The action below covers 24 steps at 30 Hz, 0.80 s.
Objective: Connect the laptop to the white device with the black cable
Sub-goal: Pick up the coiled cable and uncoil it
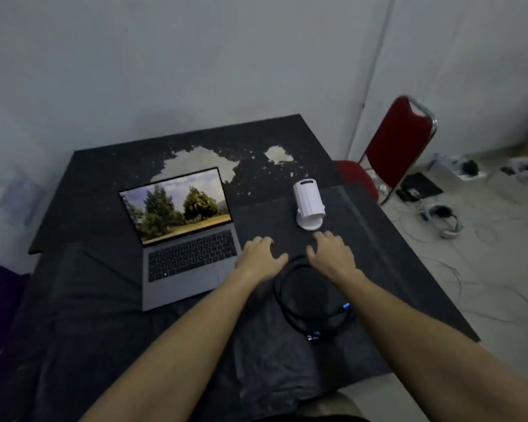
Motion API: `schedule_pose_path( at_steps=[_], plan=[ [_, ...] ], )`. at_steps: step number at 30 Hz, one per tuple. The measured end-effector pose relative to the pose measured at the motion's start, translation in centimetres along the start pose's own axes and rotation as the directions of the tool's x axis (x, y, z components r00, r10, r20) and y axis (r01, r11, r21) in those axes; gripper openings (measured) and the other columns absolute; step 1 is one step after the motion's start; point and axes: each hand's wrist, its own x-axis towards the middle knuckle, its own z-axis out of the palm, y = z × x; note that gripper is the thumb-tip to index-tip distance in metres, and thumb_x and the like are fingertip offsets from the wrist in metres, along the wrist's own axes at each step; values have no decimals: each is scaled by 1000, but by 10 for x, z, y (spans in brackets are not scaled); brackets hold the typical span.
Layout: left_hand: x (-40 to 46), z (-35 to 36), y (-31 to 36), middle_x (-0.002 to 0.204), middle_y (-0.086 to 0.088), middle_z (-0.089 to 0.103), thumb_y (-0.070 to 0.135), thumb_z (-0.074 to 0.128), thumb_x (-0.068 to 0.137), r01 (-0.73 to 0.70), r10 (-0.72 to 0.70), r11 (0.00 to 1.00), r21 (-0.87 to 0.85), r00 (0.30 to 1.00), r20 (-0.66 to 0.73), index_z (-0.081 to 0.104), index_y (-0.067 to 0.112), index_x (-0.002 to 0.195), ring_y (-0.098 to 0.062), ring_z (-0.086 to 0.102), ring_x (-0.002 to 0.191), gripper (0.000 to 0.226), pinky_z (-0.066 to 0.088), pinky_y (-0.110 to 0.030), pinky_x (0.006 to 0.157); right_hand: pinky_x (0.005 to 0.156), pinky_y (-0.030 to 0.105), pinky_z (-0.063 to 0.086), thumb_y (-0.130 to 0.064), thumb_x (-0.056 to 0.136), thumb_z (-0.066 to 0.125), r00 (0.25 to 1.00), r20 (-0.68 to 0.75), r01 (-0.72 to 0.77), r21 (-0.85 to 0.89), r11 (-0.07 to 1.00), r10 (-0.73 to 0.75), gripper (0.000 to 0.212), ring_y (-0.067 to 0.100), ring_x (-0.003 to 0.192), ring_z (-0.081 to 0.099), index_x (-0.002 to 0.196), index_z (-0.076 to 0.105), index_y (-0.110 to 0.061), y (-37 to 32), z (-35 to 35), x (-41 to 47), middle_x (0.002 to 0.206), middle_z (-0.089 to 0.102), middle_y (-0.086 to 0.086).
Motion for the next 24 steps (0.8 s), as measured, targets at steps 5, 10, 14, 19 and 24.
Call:
schedule_pose_path(
  at_steps=[5,10,14,19,24],
  plan=[
    [11,81,-2,142,-8,45,63,52,86,128,-138,990,65,975,174,44,16,140,-31,42,128,72,45,-46,98,96,48,44,-38,95,50,965,170,-191,-55,980,197,44,36,123,48,131,52,-14,67,49,-13,133,52,11],
    [21,129,-4,148,-8,33,63,57,84,197,-214,975,105,957,194,39,16,143,-33,34,133,78,42,-48,101,97,52,43,-34,92,54,918,239,-310,-67,948,317,43,35,127,40,130,45,-14,103,83,-16,136,40,11],
    [24,150,-6,144,-17,24,40,67,89,377,-373,926,-12,920,123,29,11,139,-40,38,125,70,44,-49,95,96,50,42,-18,91,56,881,243,-427,39,904,406,42,40,124,35,127,37,-11,116,101,-16,137,32,18],
    [29,159,-13,127,-21,44,13,63,92,434,-423,886,-164,901,99,27,11,134,-34,50,97,55,47,-44,82,96,44,41,6,92,42,891,170,-436,57,898,422,40,37,115,46,128,35,-10,116,112,-13,130,41,21],
    [33,158,-17,115,-19,56,8,58,93,445,-436,876,-186,896,86,33,11,131,-32,57,93,46,53,-47,85,102,41,41,1,97,45,871,233,-455,52,889,433,33,35,119,51,129,38,-3,119,108,-8,134,44,23]
  ],
)
